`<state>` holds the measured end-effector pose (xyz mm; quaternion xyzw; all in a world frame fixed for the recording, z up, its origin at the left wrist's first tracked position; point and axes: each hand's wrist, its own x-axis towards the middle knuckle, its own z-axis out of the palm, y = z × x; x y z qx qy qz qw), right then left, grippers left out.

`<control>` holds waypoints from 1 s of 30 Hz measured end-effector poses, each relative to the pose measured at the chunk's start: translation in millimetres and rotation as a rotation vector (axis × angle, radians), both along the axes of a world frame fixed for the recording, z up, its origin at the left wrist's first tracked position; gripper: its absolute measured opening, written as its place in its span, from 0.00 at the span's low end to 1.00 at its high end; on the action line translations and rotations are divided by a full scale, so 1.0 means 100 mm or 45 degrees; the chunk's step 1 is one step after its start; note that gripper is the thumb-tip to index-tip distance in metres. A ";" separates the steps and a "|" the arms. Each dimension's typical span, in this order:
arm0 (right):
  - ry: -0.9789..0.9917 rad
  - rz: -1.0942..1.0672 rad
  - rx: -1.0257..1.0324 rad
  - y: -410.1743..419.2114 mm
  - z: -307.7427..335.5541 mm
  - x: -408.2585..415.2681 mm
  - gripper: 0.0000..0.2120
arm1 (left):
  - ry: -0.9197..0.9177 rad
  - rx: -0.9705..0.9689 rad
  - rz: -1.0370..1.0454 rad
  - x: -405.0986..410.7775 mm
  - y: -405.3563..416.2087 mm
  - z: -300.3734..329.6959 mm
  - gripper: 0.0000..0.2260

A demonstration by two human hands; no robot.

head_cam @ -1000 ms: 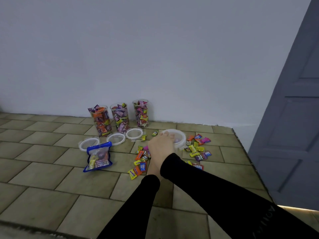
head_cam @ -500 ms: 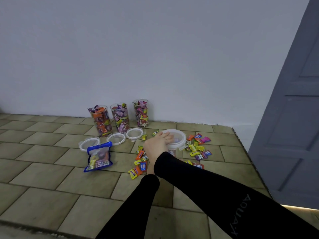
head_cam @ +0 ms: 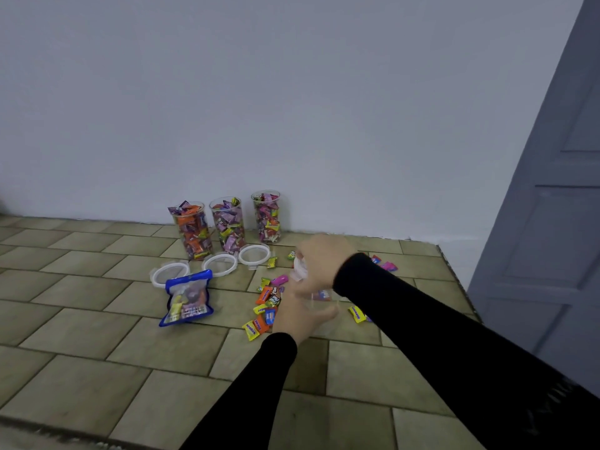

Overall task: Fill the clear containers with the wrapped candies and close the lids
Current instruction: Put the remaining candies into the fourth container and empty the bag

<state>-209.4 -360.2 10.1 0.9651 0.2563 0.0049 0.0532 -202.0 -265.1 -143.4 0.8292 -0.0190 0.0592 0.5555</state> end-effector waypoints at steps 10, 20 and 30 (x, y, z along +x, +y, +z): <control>-0.260 0.213 0.795 -0.47 -0.76 0.13 0.18 | 0.000 -0.017 0.040 0.10 0.05 -0.15 0.40; 0.020 -0.630 1.358 -1.00 -0.72 0.35 0.24 | -0.032 -0.096 -0.099 0.07 0.13 -0.10 0.33; 0.644 -0.716 0.716 -1.26 -1.34 0.13 0.18 | 0.052 -0.032 -0.116 0.00 0.11 -0.01 0.36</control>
